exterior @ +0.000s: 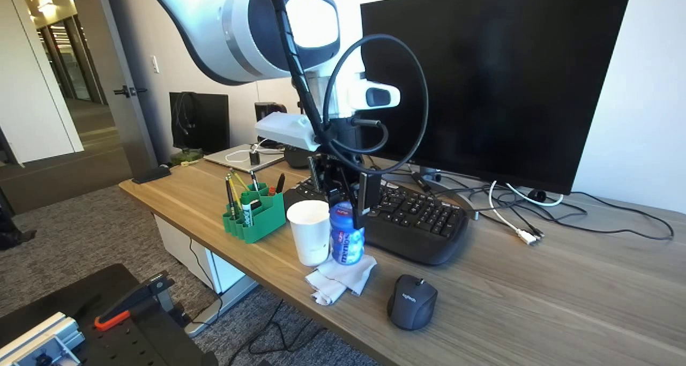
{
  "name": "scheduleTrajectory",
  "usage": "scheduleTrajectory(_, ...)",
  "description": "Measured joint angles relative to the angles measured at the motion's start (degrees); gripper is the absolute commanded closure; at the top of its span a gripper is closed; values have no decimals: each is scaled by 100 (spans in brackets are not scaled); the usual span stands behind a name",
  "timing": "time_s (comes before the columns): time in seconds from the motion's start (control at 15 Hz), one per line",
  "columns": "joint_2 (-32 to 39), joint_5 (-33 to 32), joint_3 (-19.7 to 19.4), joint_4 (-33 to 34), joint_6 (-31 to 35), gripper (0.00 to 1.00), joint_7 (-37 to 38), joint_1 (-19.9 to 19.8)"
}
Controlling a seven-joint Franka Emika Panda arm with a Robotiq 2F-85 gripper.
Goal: Move the blue bottle to the left
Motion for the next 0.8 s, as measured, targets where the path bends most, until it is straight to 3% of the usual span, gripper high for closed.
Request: scheduleTrajectory(0.8,-50,7,5,-333,332,64,45,154)
